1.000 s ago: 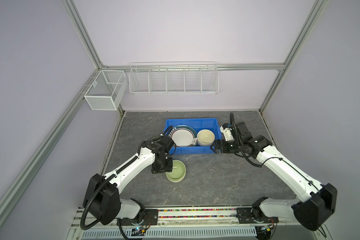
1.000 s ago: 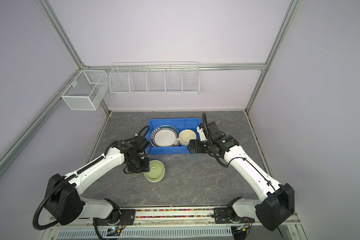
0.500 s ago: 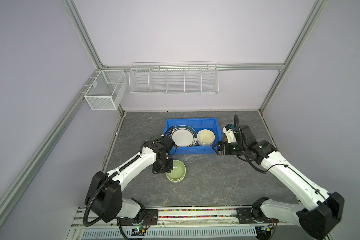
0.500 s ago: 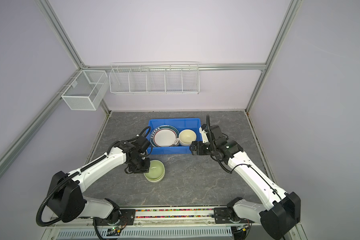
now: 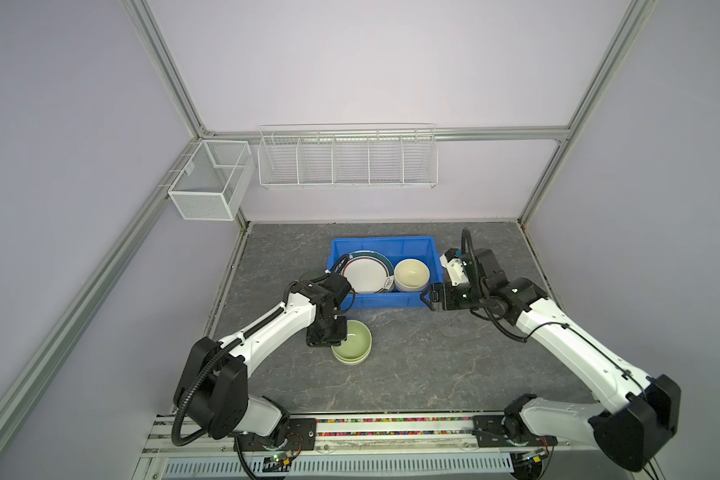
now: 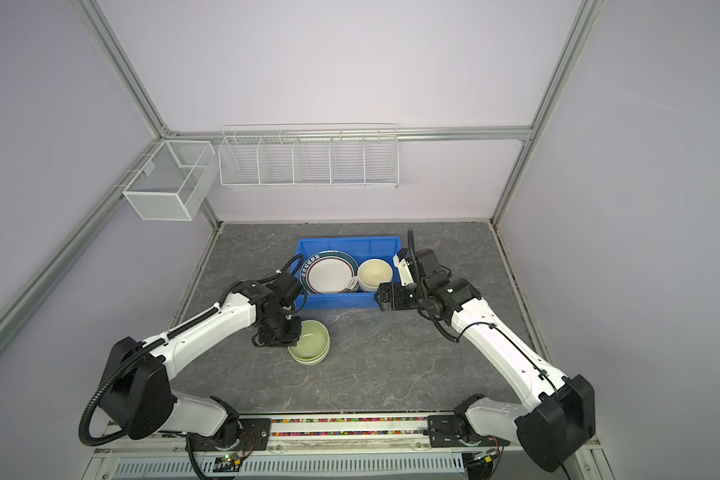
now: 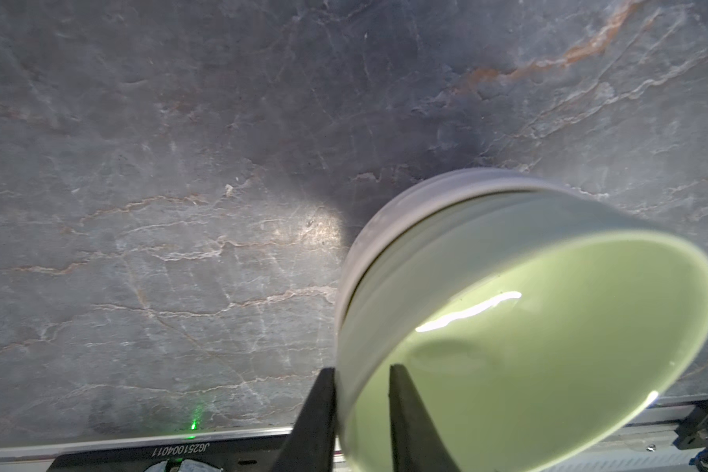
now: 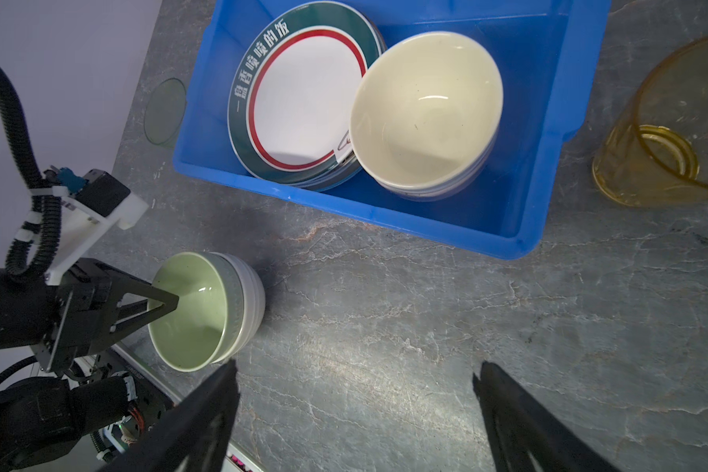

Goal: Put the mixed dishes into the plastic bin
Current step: 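Grip the top green bowl rim with the left gripper while the right approaches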

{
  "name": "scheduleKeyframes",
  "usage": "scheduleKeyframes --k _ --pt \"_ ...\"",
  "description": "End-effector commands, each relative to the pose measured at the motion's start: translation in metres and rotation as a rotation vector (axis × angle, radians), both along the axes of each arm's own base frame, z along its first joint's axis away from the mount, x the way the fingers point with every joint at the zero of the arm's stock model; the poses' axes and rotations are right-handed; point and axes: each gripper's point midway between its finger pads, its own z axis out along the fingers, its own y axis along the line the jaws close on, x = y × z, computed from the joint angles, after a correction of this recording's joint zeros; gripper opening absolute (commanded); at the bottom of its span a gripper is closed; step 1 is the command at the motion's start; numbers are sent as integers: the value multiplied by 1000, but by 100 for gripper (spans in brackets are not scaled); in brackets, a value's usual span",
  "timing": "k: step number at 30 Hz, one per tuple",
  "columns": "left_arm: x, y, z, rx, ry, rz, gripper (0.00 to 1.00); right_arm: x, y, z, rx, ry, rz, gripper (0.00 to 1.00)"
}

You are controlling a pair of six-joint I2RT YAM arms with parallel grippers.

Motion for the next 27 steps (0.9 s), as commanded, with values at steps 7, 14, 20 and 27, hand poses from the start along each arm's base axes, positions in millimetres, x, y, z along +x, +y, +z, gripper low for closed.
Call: scheduleKeyframes --k 7,14,20,27 --pt "1 -3 7 -5 -11 7 16 1 11 -3 9 27 35 96" --pt "2 -6 14 -32 -25 20 12 2 18 -5 -12 44 61 98" --pt "2 -8 21 -50 -34 26 4 1 26 -5 -11 48 78 100" --pt "5 -10 29 -62 -49 26 0 -9 42 -2 -1 62 109 98"
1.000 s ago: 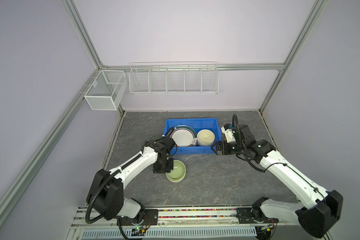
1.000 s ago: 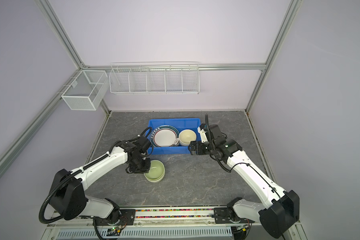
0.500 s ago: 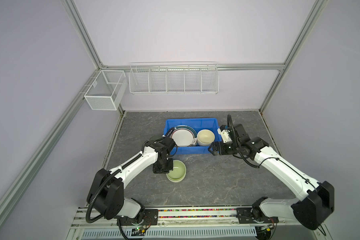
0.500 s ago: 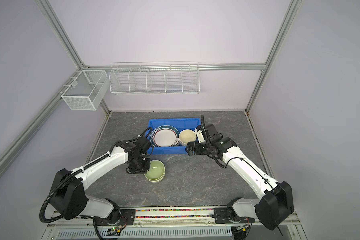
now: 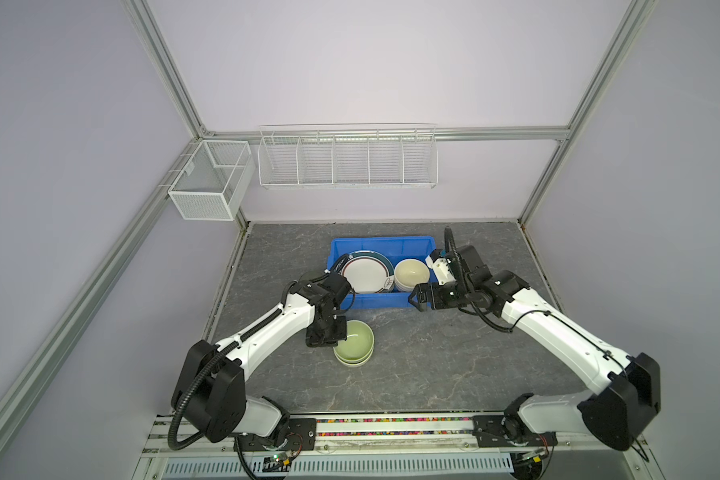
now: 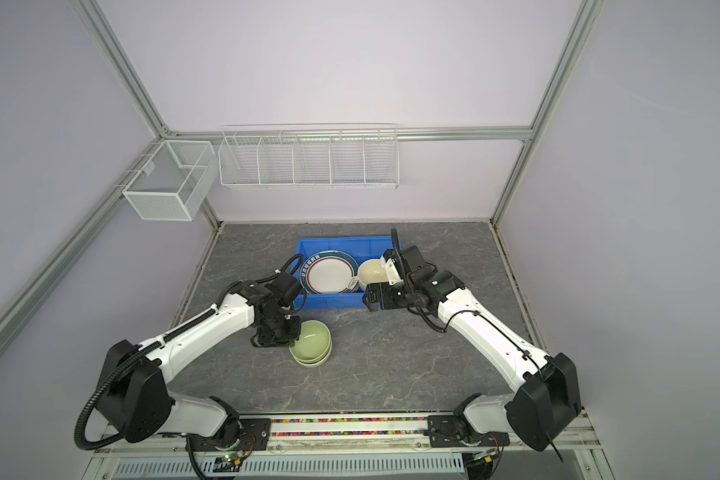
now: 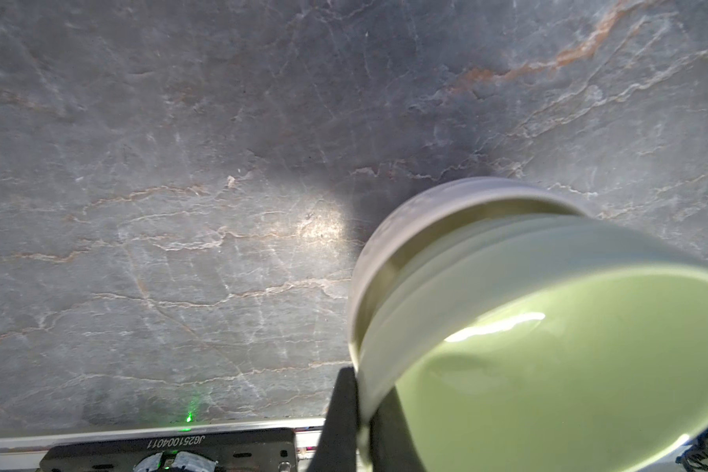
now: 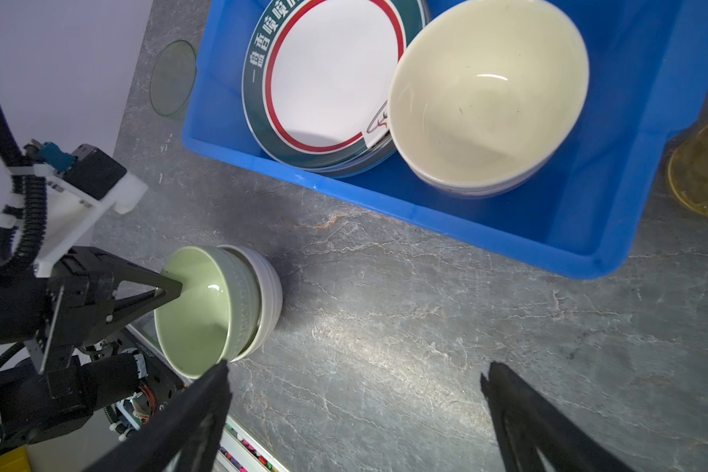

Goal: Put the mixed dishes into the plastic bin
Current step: 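Grip the top green bowl rim with the left gripper while the right approaches, then grip the green bowl rim with the right gripper beside the left gripper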

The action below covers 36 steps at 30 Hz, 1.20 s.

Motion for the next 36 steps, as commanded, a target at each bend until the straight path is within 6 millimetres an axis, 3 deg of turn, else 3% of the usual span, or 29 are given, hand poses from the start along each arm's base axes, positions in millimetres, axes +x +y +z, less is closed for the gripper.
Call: scheduleKeyframes --k 1,18,36 --pt "6 -9 23 -51 -44 5 0 -8 12 4 1 15 33 98" --pt "22 -17 57 -84 -115 12 0 -27 61 -1 -178 8 106 92" --pt "27 -18 70 -101 -148 45 0 -24 118 -30 -300 53 206 71"
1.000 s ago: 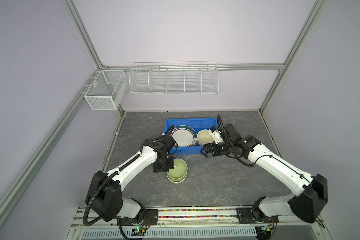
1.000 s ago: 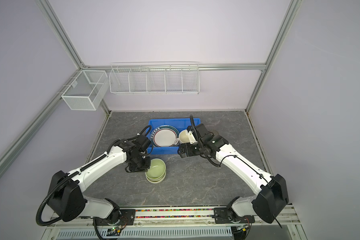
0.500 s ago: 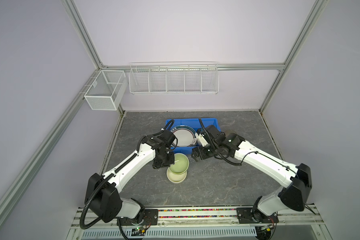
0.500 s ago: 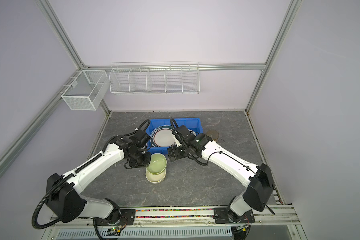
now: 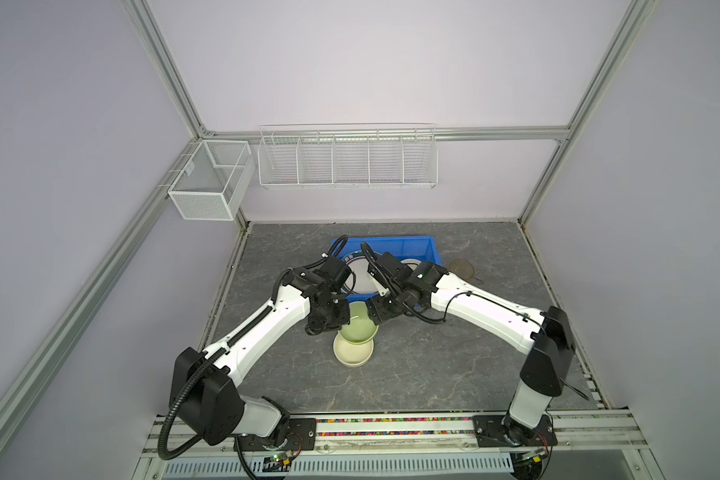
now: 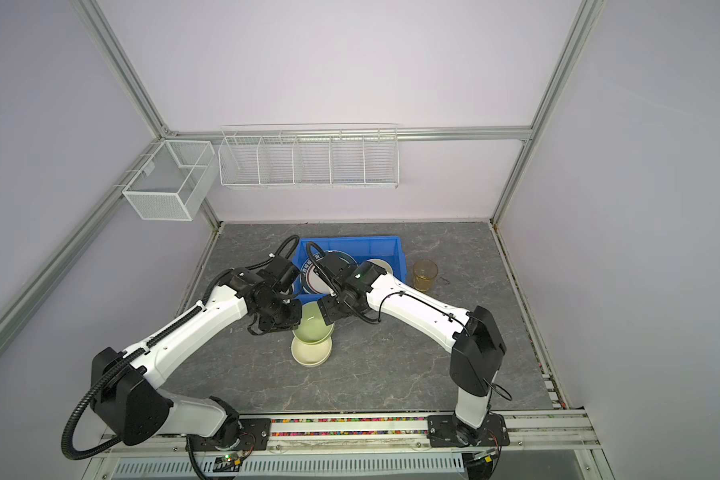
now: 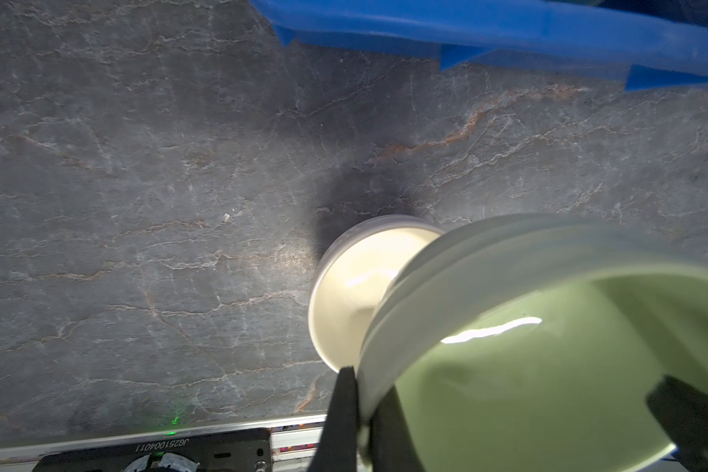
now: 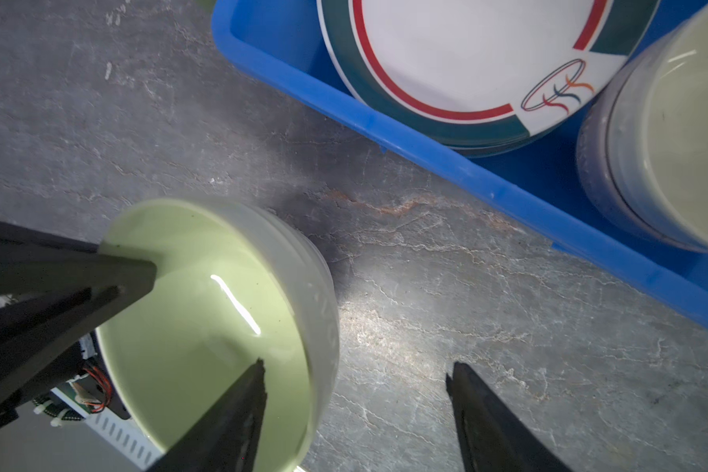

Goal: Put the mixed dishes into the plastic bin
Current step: 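Grip the green bowl rim with the right gripper beside the left gripper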

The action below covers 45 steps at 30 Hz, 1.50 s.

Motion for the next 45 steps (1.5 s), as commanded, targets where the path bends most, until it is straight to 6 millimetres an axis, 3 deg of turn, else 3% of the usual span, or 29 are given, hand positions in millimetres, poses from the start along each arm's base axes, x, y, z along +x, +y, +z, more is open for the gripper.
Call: scheduleKeyframes --k 1,6,23,45 --pt "2 -1 20 -27 -45 13 0 -1 4 -2 -27 7 16 68" --pt "3 -2 20 -24 -46 10 0 2 7 -7 -44 0 14 51" --pt "8 -7 23 -30 -49 -5 0 3 11 -18 -56 18 16 22" --pt "10 -7 15 -9 -28 -6 0 9 2 1 -56 -62 -13 29"
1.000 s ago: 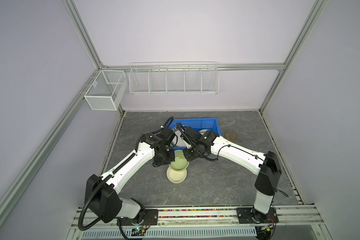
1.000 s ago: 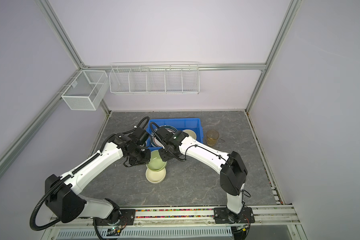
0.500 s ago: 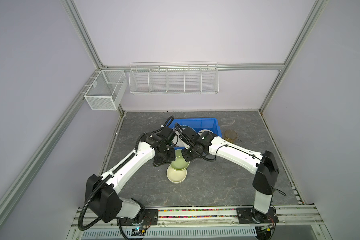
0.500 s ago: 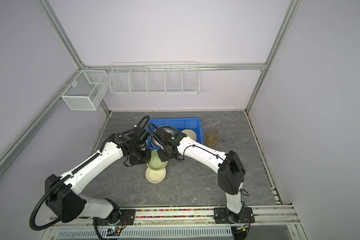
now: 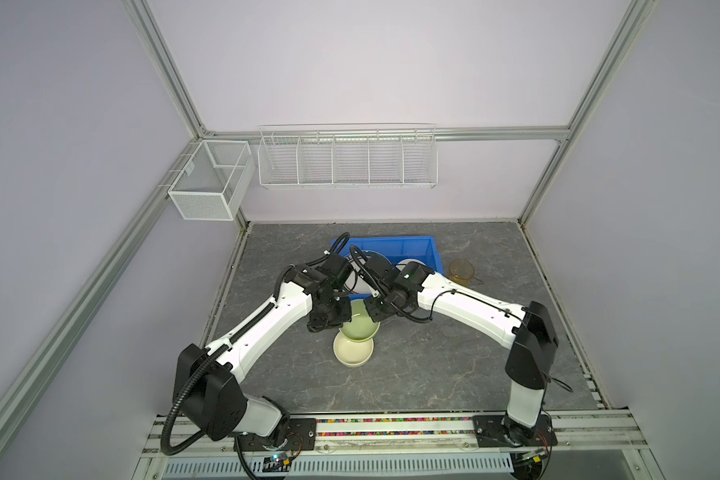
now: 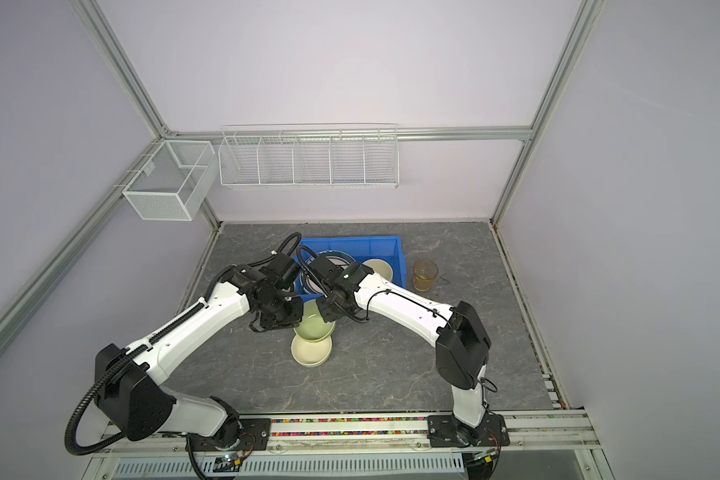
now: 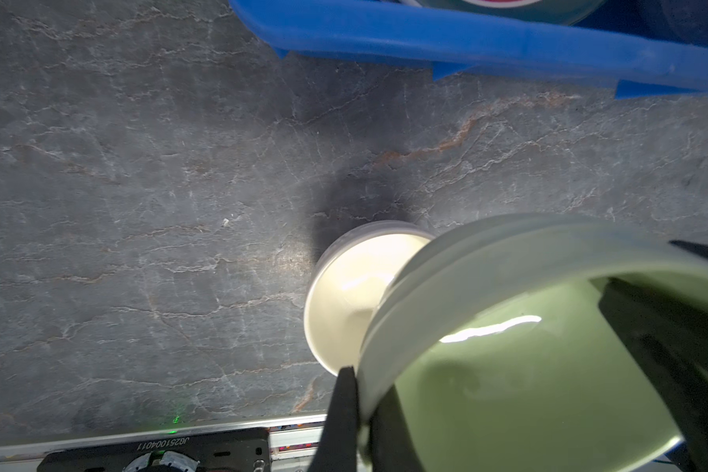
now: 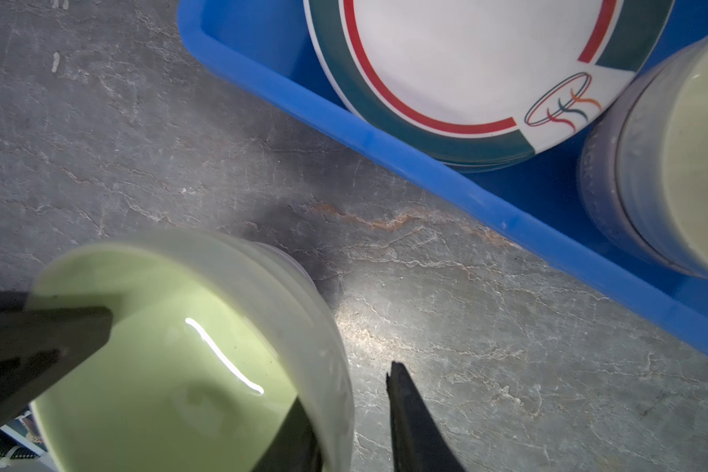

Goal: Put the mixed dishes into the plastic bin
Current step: 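Grip the green bowl rim with the right gripper beside the left gripper, then lift the green bowls with the right gripper while the left releases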

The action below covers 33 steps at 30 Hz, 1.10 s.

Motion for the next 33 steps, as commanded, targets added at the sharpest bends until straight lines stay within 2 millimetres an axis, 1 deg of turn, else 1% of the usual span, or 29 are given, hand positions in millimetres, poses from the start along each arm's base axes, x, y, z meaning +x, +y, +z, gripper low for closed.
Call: scheduleKeyframes --k 1,8,16,22,27,29,31,32,33 --pt "5 -4 11 -17 -28 -3 0 -2 -5 14 8 -28 -6 29" --pt "6 -4 11 -18 -27 -5 0 -3 -4 13 12 -25 -1 20" --pt "6 -5 13 -25 -34 -3 0 -3 -4 15 17 -24 -2 7" --pt "6 -5 16 -31 -42 -5 15 -3 -5 19 15 -34 1 7" --pt "6 -3 22 -27 -59 -4 28 -1 -14 24 10 -46 -9 6" --pt "7 -2 27 -29 -69 -3 32 0 -16 27 15 -50 -11 6" --pt "8 -2 35 -41 -90 -3 39 1 -20 31 18 -58 -19 7" --pt "9 -1 40 -48 -103 1 42 -1 -29 29 -4 -46 -24 6" --pt "10 0 44 -51 -115 5 46 -1 -32 32 -5 -46 -28 6"
